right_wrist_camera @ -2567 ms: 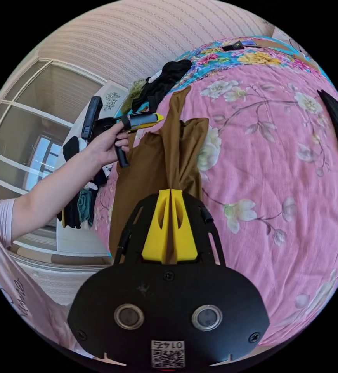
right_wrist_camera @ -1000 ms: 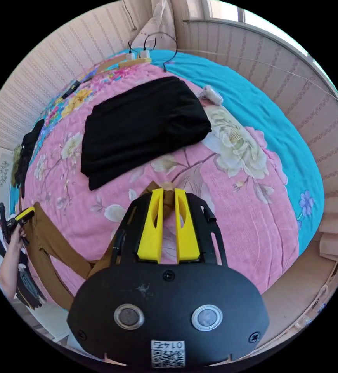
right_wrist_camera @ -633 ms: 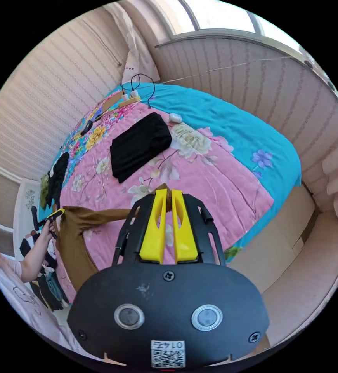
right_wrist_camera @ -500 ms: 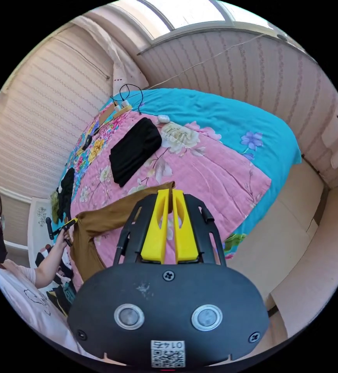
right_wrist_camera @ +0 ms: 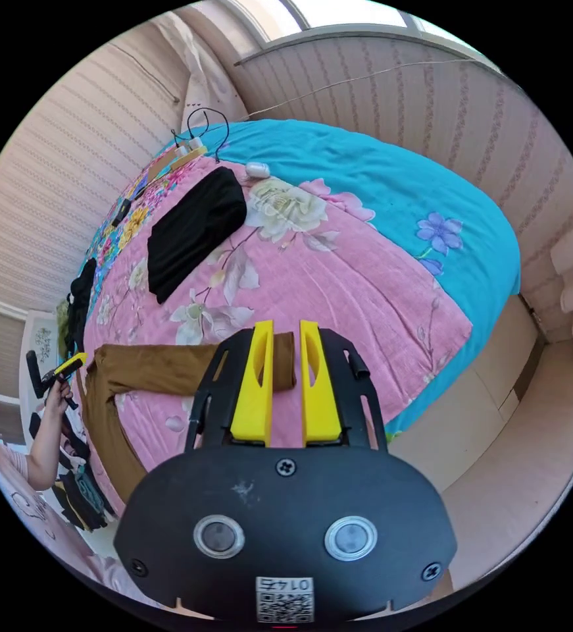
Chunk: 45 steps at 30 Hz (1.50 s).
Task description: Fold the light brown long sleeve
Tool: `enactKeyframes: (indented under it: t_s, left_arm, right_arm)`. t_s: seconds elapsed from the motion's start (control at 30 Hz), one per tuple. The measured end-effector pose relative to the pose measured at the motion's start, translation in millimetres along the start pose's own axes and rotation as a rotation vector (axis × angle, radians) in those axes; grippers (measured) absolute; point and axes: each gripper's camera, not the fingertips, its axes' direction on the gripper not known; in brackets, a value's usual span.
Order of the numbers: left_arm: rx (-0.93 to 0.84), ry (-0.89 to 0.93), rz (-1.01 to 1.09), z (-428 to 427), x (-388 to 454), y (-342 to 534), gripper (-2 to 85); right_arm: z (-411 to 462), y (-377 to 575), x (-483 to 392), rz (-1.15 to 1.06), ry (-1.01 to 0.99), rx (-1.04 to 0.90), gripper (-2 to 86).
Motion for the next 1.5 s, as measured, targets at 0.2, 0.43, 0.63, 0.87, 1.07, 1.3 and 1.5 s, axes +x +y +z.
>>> enactKeyframes:
  t_s: [0.2, 0.43, 0.63, 0.87, 1.07, 1.3, 1.5]
  left_arm:
    - [-0.151, -0.043, 0.079, 88.2, 32.5, -34.3, 5.3]
    - [-0.034, -0.028, 0.015, 84.3, 22.3, -34.8, -0.8]
    - [-0.051, 0.026, -0.141, 107.5, -0.5, -29.3, 0.1]
    - [0.018, 0.071, -0.039, 58.8, 35.6, -4.6, 4.3]
    - [-0.168, 0.141, 0.108, 105.5, 94.3, 15.1, 5.6]
    - [-0.186, 0.208, 0.139, 101.8, 97.6, 19.8, -0.7]
    - [-0.256, 0.251, 0.245, 86.0, 104.3, 28.3, -0.8]
  right_arm:
    - [40.1, -14.1, 7.4, -0.06, 0.062, -0.154, 0.8]
    - [14.1, -44.6, 30.3, -0.053, -0.078, -0.026, -0.5]
    - [54.7, -68.2, 50.0, -0.012, -0.012, -0.118, 0.3]
    - [22.5, -17.7, 75.3, 0.054, -0.106, -0.01, 5.1]
    - [40.5, 0.0, 75.4, 0.072, -0.144, -0.054, 5.2]
    - [31.0, 0.1, 71.3, 0.008, -0.194, -0.101, 0.8]
    - [11.3, 5.8, 73.4, 0.035, -0.237, -0.141, 0.7]
